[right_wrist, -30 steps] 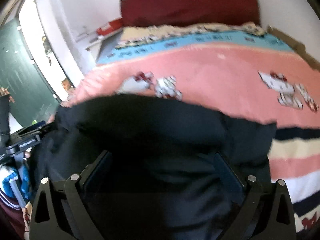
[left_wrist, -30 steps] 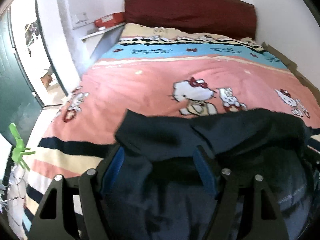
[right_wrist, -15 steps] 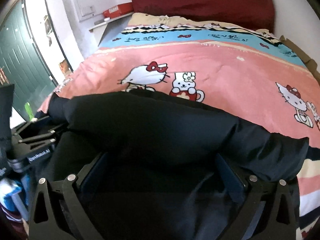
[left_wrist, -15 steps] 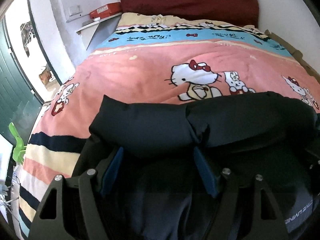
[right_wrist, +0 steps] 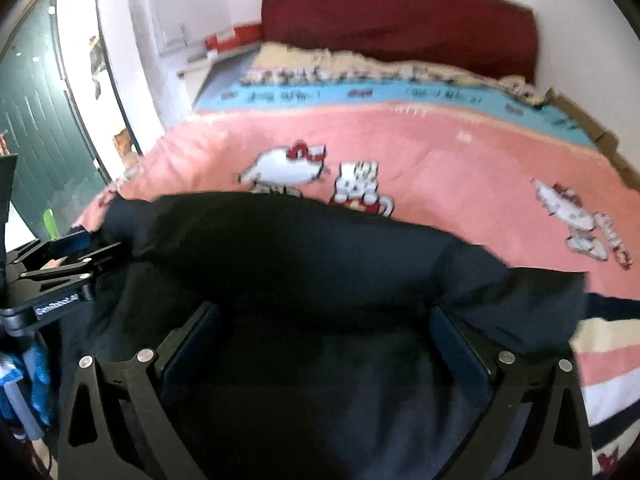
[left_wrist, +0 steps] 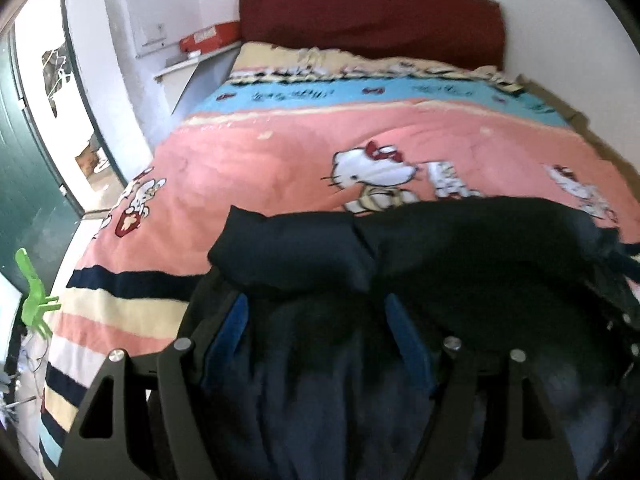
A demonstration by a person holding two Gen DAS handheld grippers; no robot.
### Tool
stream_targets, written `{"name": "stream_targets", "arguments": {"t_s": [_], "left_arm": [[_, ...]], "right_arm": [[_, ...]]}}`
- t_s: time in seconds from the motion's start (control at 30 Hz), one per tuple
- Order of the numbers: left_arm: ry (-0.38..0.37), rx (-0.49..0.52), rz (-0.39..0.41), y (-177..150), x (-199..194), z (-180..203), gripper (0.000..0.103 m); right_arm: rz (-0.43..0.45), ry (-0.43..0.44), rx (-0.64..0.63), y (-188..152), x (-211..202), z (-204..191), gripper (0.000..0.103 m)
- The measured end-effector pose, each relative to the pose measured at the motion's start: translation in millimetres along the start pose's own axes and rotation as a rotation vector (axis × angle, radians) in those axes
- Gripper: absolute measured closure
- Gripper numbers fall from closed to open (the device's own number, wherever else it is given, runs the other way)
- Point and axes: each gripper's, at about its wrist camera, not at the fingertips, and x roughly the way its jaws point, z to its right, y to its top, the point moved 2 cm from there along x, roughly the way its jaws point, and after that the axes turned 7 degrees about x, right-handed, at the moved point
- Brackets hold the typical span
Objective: Fold large clothes
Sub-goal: 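Lower the folded jacket onto the blanket with both grippers, then open both grippers and release the jacket on the blanket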
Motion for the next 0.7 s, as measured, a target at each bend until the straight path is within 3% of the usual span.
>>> {"name": "stream_targets", "arguments": {"t_s": [0.23, 0.53, 0.7], "left_arm": [[-0.015, 0.037, 0.038, -51.7, -30.8, 16.9, 0.032], [-0.012, 0.019, 0.029, -71.8, -29.2, 4.5, 0.031], [0.014, 0.017, 0.020, -82.1, -37.0, -2.9, 0.032]], "right_arm": [[0.076, 0.023, -0.064, -42.8, -60.1, -2.3, 0.001], [0.037, 0.036, 0.060, -80.0, -51.1, 48.7, 0.002], [0.027, -0.010, 0.075, -94.3, -58.6, 73.3, 0.002]]}}
